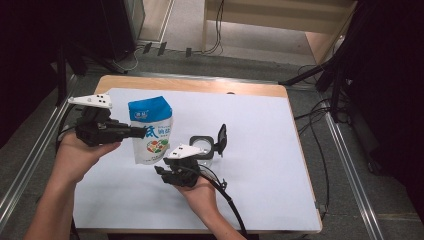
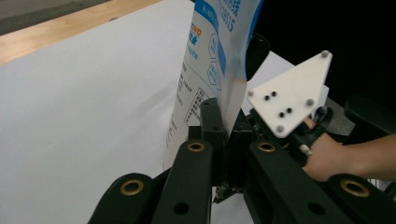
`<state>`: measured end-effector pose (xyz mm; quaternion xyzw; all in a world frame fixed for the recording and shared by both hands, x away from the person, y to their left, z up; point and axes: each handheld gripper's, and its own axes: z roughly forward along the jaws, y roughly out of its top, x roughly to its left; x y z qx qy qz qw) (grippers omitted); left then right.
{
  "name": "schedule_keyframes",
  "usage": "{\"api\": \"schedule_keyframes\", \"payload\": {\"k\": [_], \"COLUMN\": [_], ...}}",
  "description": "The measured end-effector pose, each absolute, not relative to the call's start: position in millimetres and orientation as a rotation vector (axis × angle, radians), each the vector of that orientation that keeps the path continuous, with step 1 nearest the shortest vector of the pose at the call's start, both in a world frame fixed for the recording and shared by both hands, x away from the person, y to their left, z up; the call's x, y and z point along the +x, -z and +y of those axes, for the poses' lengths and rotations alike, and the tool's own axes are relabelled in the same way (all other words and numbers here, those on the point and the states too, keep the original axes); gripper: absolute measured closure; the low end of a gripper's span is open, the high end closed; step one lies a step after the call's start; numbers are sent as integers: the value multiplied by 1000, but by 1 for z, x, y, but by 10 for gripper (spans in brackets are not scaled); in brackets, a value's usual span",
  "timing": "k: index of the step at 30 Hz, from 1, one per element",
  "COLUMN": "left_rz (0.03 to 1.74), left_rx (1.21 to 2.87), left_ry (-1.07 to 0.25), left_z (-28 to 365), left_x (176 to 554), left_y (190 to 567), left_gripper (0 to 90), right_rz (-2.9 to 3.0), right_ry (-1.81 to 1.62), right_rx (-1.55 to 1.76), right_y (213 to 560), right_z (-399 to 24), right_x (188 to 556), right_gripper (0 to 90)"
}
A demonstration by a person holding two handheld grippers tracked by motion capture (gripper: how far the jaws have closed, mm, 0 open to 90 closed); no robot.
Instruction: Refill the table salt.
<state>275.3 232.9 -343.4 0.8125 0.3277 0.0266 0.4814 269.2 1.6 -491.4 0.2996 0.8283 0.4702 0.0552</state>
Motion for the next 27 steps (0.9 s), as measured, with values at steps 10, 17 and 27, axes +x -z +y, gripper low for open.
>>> {"api": "schedule_keyframes", "payload": {"k": [10,17,27], "left_rz": [782,794,797], "left_rx": [2014,2020,2033], "left_ry": [-21,-15,-4], "left_z": [223,218,206], "left_x": [271,278,285], "left_y": [343,350,357], "left_gripper": [900,900,900], "right_rz": [2416,2435,2467], "right_ry": [-1498,-1502,-1481], "right_rx": [921,904,837], "right_y": [488,494,495], "right_z": [-3,-3,-7], "right_x": [267,263,256], "right_gripper": [594,579,497]}}
